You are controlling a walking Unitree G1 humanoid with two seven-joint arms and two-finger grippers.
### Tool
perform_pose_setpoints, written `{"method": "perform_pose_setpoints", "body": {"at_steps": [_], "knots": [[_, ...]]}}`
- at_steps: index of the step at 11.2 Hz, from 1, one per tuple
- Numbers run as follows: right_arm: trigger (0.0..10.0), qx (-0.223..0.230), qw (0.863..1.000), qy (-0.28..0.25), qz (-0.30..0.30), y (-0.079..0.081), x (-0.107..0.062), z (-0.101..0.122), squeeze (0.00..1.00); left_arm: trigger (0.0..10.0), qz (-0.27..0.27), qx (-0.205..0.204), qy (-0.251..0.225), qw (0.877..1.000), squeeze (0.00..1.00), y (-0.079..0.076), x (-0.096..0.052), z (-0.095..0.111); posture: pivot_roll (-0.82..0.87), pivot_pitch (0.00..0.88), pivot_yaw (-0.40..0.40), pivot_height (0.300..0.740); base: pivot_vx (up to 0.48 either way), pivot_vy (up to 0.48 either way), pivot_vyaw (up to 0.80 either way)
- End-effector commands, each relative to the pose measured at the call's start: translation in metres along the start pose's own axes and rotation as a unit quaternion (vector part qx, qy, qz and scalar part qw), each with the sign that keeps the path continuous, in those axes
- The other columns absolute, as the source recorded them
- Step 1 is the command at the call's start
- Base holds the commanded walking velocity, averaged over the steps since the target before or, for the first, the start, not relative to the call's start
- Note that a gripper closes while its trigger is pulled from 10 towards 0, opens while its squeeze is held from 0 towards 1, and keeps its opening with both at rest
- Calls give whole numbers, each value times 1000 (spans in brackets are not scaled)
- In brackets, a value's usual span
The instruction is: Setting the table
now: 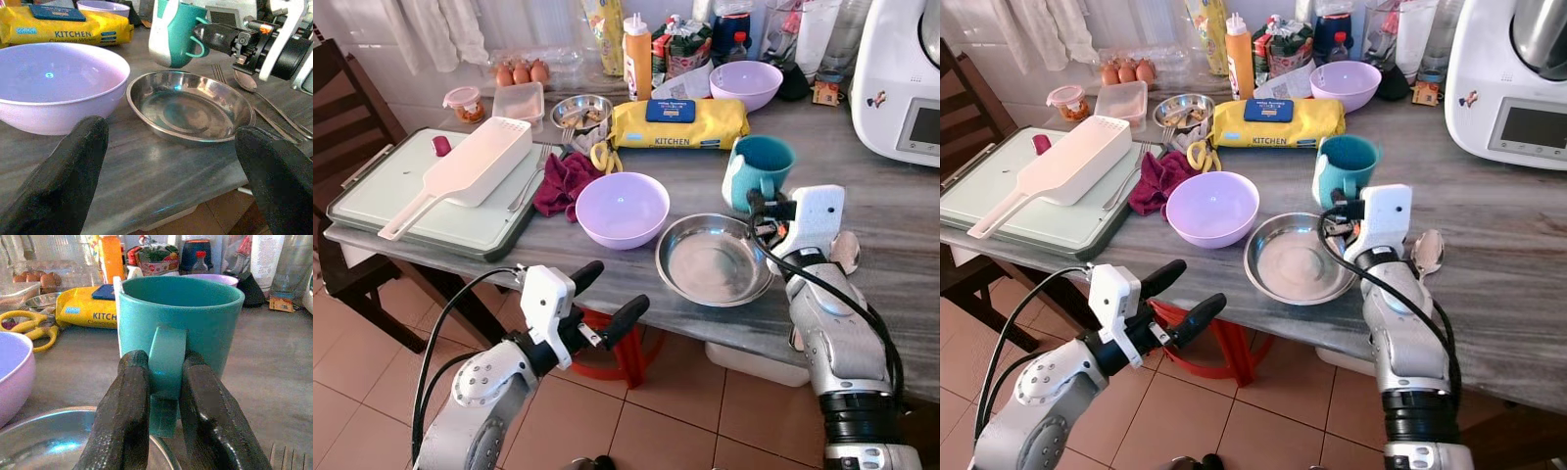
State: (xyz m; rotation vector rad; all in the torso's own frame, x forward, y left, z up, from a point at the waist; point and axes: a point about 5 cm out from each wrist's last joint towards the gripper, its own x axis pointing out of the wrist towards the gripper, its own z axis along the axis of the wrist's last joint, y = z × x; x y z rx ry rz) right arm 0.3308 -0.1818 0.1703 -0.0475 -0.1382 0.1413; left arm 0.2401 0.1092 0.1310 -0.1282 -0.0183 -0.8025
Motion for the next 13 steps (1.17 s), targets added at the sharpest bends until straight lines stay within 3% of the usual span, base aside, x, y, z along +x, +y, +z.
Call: {"method": "perform_pose_setpoints", "body": {"at_steps": [1, 10, 11, 12, 13], "knots": [[10000, -2, 1000, -14, 14, 1, 4, 7, 0, 10000, -1, 8, -3, 1000, 0, 1, -2, 5, -64, 140, 111, 740, 0, 0, 0], [10000, 0, 1000, 11, 20, -12, 2, -12, 0, 10000, -12, 1, -11, 1000, 0, -2, 1, 7, -64, 141, 111, 740, 0, 0, 0], [10000, 0, 1000, 12, 20, -12, 1, -13, 529, 10000, -11, 1, -10, 1000, 0, -2, 1, 6, -65, 142, 112, 740, 0, 0, 0], [10000, 0, 1000, 13, 19, -12, 0, -15, 922, 10000, -10, 1, -9, 1000, 0, -1, 1, 6, -64, 141, 114, 740, 0, 0, 0], [10000, -1, 1000, 13, 19, -12, 0, -15, 969, 10000, -10, 1, -9, 1000, 0, -1, 1, 5, -63, 141, 114, 740, 0, 0, 0]]}}
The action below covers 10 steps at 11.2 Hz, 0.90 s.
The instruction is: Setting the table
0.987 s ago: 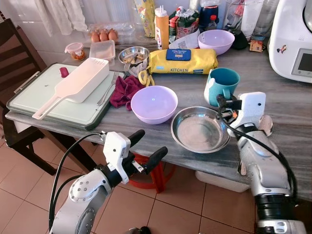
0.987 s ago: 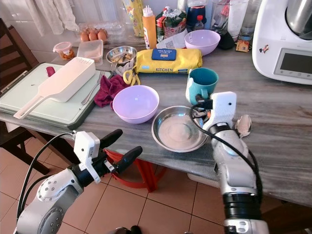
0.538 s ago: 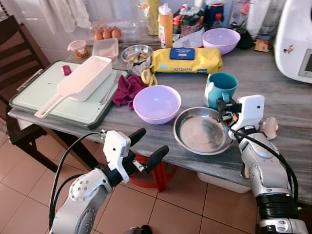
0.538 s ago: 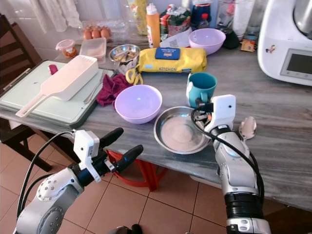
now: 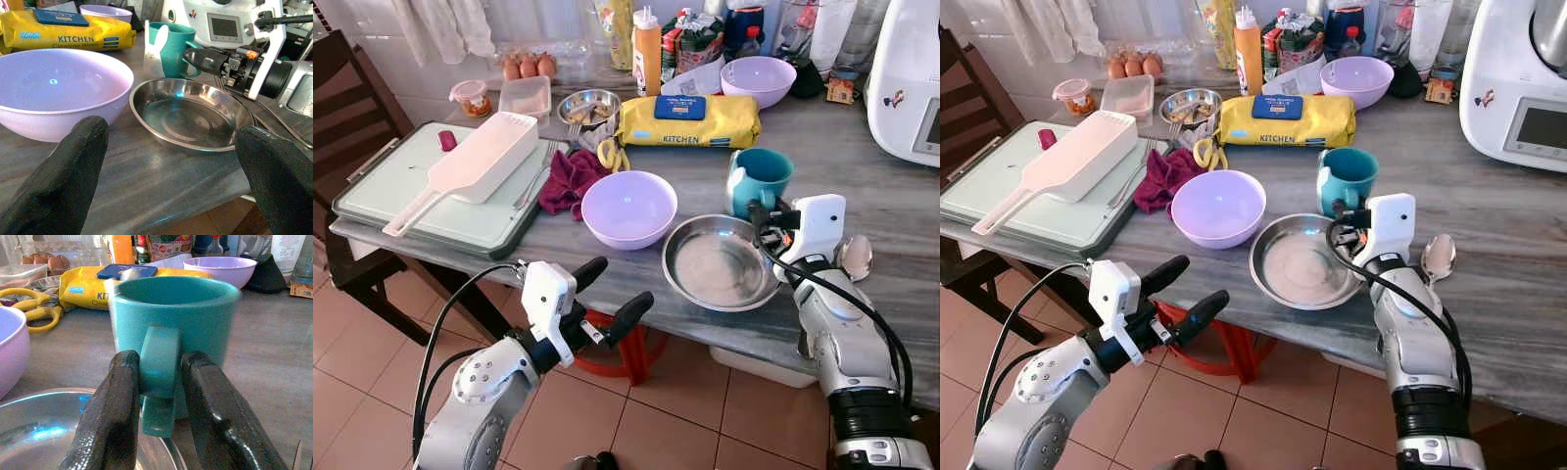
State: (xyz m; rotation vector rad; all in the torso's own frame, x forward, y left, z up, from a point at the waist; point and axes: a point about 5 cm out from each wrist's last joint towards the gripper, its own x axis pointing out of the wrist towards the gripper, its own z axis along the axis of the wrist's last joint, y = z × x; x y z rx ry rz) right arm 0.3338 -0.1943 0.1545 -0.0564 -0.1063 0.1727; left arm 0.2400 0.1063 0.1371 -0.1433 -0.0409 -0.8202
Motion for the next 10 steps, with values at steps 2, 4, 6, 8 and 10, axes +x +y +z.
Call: {"method": "perform_pose_setpoints", "body": {"at_steps": [2, 4, 6, 8, 10], "knots": [[10000, -1, 1000, -6, 2, 0, 1, 2, 1000, 10000, -1, 2, 5, 1000, 0, 2, -1, -2, -64, 141, 116, 740, 0, 0, 0], [10000, -8, 1000, -12, 1, -1, 1, 4, 1000, 10000, -1, 2, 6, 1000, 0, 3, 0, -3, -65, 138, 120, 740, 0, 0, 0], [10000, -21, 999, -27, -7, -2, 1, 10, 1000, 10000, -1, 4, 5, 1000, 0, 4, 2, -2, -65, 131, 122, 740, 0, 0, 0], [10000, -27, 999, -45, -13, -2, 1, 20, 1000, 10000, -1, 5, 3, 1000, 0, 4, 4, 0, -68, 126, 122, 740, 0, 0, 0], [10000, -47, 996, -69, -18, 2, -2, 31, 1000, 10000, 1, 6, 0, 1000, 0, 4, 5, 2, -67, 120, 118, 740, 0, 0, 0]]}}
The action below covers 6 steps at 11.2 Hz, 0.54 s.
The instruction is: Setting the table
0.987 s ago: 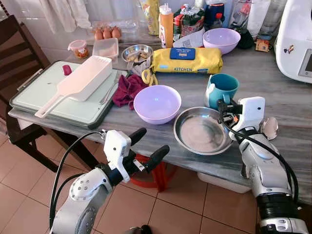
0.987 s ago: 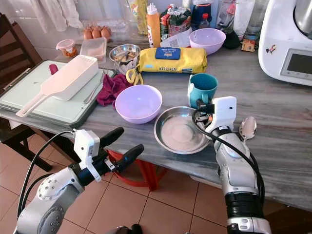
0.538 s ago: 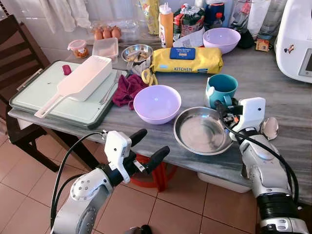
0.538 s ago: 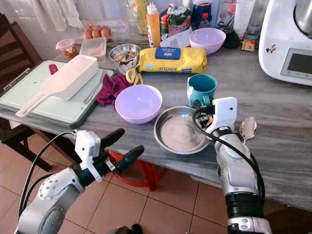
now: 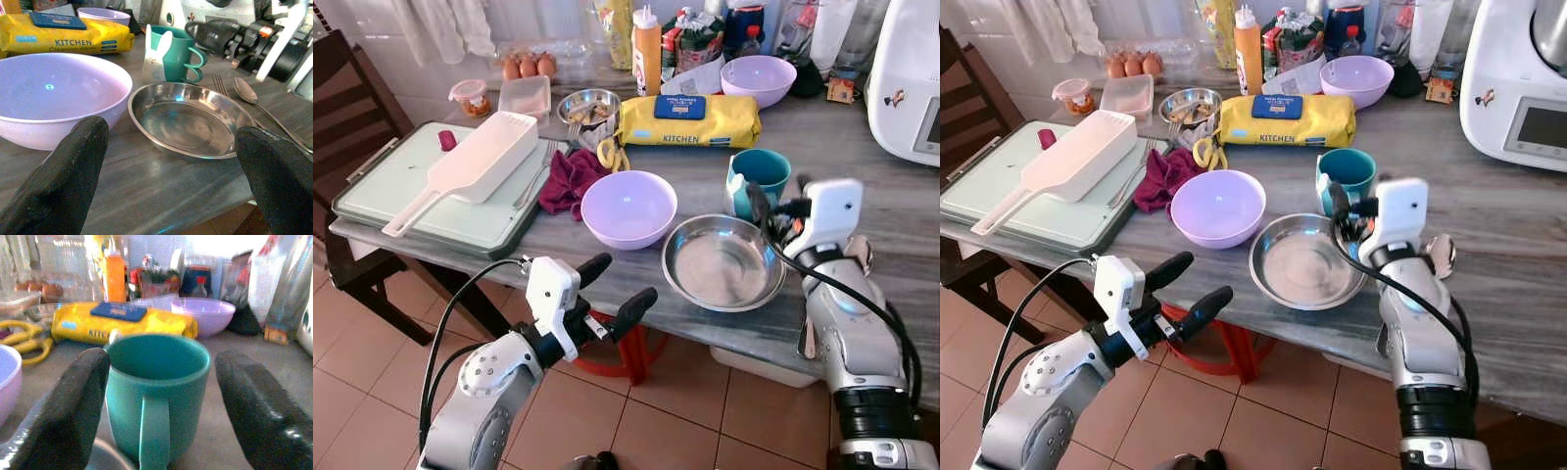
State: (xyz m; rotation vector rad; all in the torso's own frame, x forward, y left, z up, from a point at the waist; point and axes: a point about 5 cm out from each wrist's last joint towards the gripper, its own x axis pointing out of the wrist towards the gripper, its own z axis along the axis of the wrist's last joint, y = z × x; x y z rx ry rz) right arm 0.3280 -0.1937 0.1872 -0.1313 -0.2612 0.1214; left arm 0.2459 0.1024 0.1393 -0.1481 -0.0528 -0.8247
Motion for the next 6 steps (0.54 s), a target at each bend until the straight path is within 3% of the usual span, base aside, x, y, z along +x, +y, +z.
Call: {"method": "perform_pose_setpoints", "body": {"at_steps": [1, 4, 6], "knots": [[10000, -3, 1000, -11, -1, 5, -4, 6, 1000, 10000, 5, 8, 4, 1000, 0, 2, -1, 1, -64, 118, 113, 740, 0, 0, 0], [10000, -9, 999, -32, -15, 21, -26, 22, 1000, 10000, 26, 14, -2, 1000, 0, 5, -2, 2, -72, 115, 111, 740, 0, 0, 0], [10000, 11, 999, -18, -32, 35, -41, 17, 1000, 10000, 36, 16, -8, 999, 0, 9, 0, 1, -80, 112, 117, 740, 0, 0, 0]]}}
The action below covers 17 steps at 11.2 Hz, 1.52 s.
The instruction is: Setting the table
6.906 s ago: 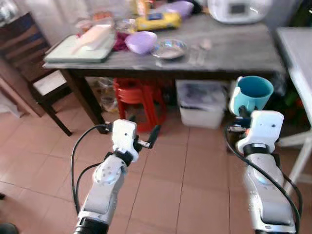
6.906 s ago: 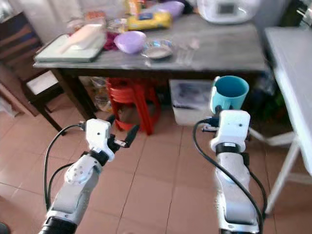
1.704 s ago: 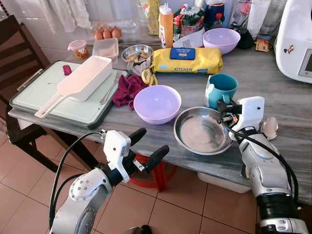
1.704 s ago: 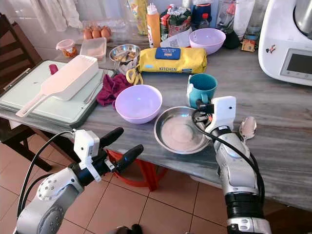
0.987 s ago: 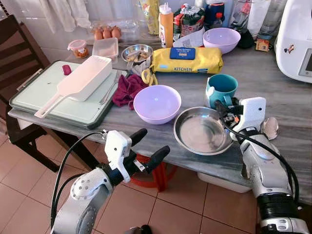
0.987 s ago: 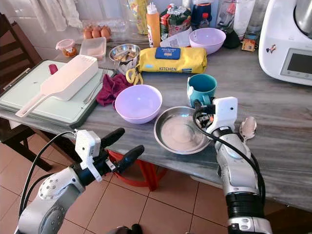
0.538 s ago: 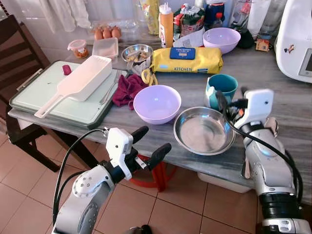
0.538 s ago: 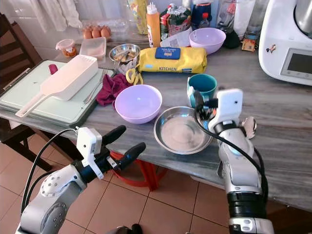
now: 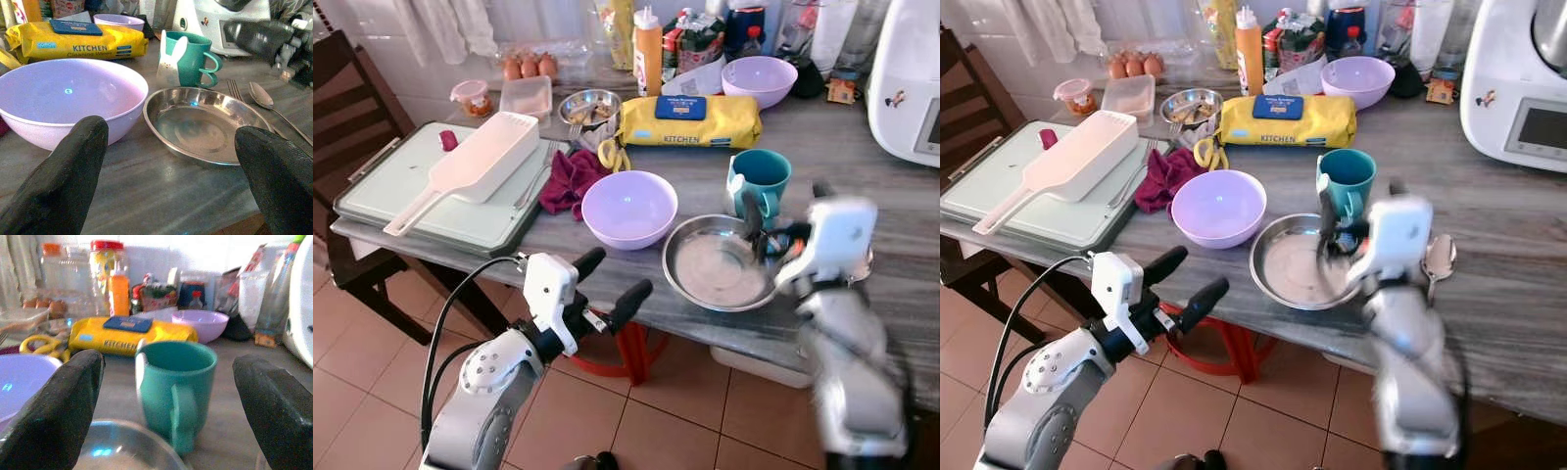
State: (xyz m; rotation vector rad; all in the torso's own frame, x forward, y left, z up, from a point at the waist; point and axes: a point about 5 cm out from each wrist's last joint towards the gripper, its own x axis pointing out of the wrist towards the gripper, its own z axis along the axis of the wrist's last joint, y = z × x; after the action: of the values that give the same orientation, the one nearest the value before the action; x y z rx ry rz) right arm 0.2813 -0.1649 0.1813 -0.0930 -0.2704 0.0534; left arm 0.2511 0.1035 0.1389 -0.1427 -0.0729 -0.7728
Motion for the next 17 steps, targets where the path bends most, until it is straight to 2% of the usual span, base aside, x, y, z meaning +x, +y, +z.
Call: {"method": "perform_pose_setpoints", "body": {"at_steps": [1, 2, 3, 4, 5, 7, 9, 10, 13, 14, 17], "knots": [[10000, -1, 1000, -11, -5, 4, -1, 8, 1000, 10000, 15, 8, -3, 1000, 0, 6, -1, 1, -84, 110, 120, 740, 0, 0, 0], [10000, -4, 1000, -9, -18, 4, -3, 9, 1000, 10000, 30, 10, -13, 999, 0, 9, 2, 1, -90, 105, 123, 740, 0, 0, 0], [10000, -9, 1000, -9, -25, 4, -3, 13, 1000, 10000, 76, 31, -23, 996, 0, 17, 5, 3, -94, 109, 124, 740, 0, 0, 0], [10000, -17, 999, -10, -28, 3, -3, 15, 188, 10000, 125, 46, -25, 991, 0, 28, 5, 4, -96, 108, 125, 740, 0, 0, 0], [10000, -21, 999, -8, -30, 2, -3, 15, 0, 10000, 145, 54, -30, 988, 0, 33, 5, 6, -93, 111, 120, 740, 0, 0, 0], [10000, -39, 999, -5, -20, 6, -2, 16, 0, 10000, 161, 62, -29, 985, 0, 35, 6, 6, -88, 115, 120, 740, 0, 0, 0], [10000, -46, 999, -7, -10, 11, -2, 17, 0, 10000, 198, 81, -23, 976, 0, 41, 5, 6, -85, 120, 125, 740, 0, 0, 688], [10000, -47, 999, -9, -7, 13, -2, 17, 0, 10000, 179, 79, -23, 980, 0, 39, 6, 5, -83, 123, 131, 740, 0, 0, 800], [10000, -47, 999, -12, 5, 19, -2, 18, 0, 10000, 180, 73, -23, 981, 0, 39, 9, 7, -79, 128, 138, 740, 0, 0, 800], [10000, -48, 999, -12, 7, 20, -3, 17, 0, 10000, 160, 67, -23, 985, 0, 32, 9, 5, -75, 129, 141, 740, 0, 0, 800], [10000, -47, 999, -12, 8, 21, -3, 16, 0, 10000, 184, 70, -19, 980, 0, 34, 10, 4, -73, 127, 146, 740, 0, 0, 800]]}}
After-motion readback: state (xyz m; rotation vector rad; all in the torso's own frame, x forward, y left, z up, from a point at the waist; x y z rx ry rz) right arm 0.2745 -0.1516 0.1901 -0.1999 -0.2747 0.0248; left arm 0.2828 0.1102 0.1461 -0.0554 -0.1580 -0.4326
